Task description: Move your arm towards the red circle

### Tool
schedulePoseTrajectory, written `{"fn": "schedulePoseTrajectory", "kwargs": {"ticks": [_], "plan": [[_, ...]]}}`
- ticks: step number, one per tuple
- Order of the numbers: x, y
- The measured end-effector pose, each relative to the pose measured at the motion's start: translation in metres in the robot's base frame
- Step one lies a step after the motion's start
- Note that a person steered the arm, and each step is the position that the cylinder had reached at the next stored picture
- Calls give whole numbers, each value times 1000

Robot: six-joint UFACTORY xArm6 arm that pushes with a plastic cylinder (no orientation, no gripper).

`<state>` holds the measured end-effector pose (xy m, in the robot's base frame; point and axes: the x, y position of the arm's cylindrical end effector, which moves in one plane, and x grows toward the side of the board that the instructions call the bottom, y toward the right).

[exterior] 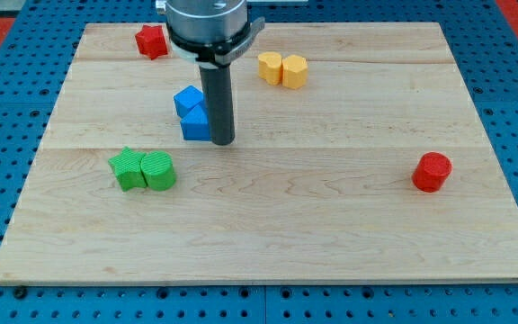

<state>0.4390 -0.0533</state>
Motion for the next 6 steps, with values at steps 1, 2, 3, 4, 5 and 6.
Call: {"fn": "schedulePoseTrajectory", "kwargs": {"ticks": [1, 2, 3, 4, 5, 6], "plan": [[3, -30], [-11, -60], [-32, -58], [-7, -55], [37, 18], [51, 93]]}}
